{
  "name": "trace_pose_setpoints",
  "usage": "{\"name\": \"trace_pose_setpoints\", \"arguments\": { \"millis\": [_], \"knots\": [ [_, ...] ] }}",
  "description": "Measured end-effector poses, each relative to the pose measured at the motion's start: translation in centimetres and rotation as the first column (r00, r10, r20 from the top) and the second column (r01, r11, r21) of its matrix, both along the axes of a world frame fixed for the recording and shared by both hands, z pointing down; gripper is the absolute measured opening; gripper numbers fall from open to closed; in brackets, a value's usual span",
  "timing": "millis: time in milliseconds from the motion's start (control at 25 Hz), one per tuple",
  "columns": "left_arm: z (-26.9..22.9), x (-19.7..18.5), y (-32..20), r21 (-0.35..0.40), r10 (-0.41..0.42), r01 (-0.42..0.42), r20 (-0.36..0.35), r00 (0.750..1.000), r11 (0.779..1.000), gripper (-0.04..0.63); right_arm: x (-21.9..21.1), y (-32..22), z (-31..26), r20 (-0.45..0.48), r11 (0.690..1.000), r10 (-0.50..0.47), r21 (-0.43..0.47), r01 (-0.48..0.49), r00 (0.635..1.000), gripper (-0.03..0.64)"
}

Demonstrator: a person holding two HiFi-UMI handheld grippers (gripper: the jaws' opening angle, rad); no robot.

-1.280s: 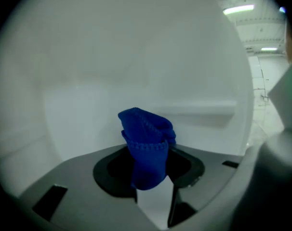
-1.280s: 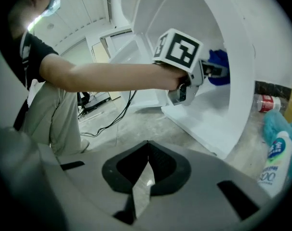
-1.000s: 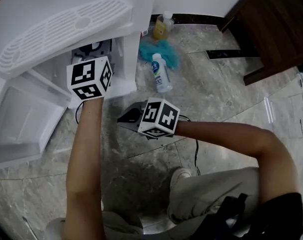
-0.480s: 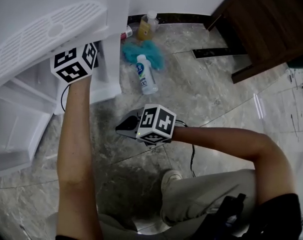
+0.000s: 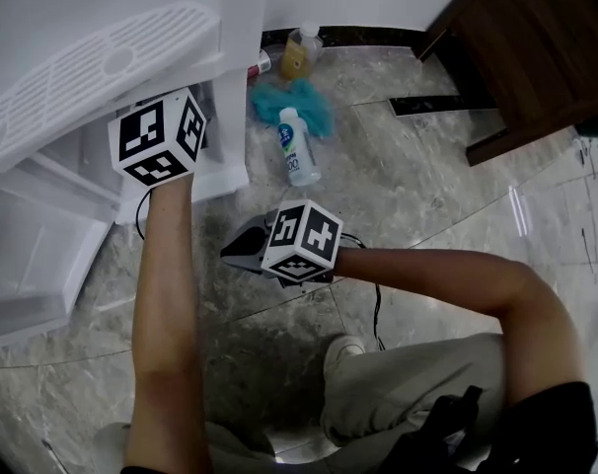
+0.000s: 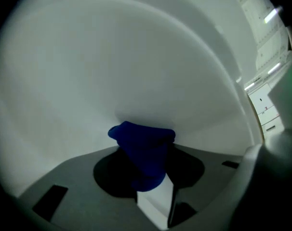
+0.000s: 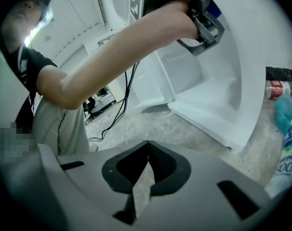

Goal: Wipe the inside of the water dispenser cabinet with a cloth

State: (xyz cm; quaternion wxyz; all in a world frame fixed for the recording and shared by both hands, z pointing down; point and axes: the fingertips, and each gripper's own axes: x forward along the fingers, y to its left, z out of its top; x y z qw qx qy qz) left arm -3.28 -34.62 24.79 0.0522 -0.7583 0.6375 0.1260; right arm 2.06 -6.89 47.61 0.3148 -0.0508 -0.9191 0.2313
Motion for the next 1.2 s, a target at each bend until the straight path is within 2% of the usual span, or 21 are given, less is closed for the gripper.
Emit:
{"name": "trace_pose_setpoints", "arguments": {
  "millis": [160, 280, 520, 840, 1000, 1200],
  "knots": [
    [-0.5, -1.0, -2.4, -0.03, -0.011, 0.012, 0.032, 0.999, 0.999, 0.156, 0.5, -0.5, 0.0, -0.002, 0.999, 0.036, -0.031, -0.036, 0.999, -0.002],
    [-0.6, -1.0, -2.5, -0.011, -0.009, 0.009, 0.018, 1.0, 1.0, 0.156, 1.3, -0.8, 0.0, -0.005, 0.998, 0.059, -0.035, -0.059, 0.998, -0.002],
    [0.0, -0.2, -0.7, -0.034, -0.008, 0.008, -0.01, 1.0, 0.999, 0.156, 1.2, -0.9, 0.1, -0.011, 0.997, 0.055, -0.049, -0.055, 0.998, -0.002],
    [-0.5, -0.9, -2.4, -0.036, -0.02, 0.022, 0.054, 0.998, 0.999, 0.155, -0.2, -1.6, -1.3, 0.03, 0.991, 0.092, -0.104, -0.088, 0.995, -0.002],
    [-0.7, -0.9, -2.6, -0.017, -0.013, 0.013, 0.049, 0.999, 1.0, 0.155, 0.7, -1.3, -0.7, 0.011, 0.99, 0.089, -0.107, -0.088, 0.996, -0.002],
    [-0.4, -0.3, -1.8, -0.067, -0.001, 0.004, 0.056, 0.998, 0.998, 0.149, 0.4, -2.0, -0.6, -0.007, 0.995, 0.084, -0.059, -0.085, 0.996, -0.002]
  ]
}}
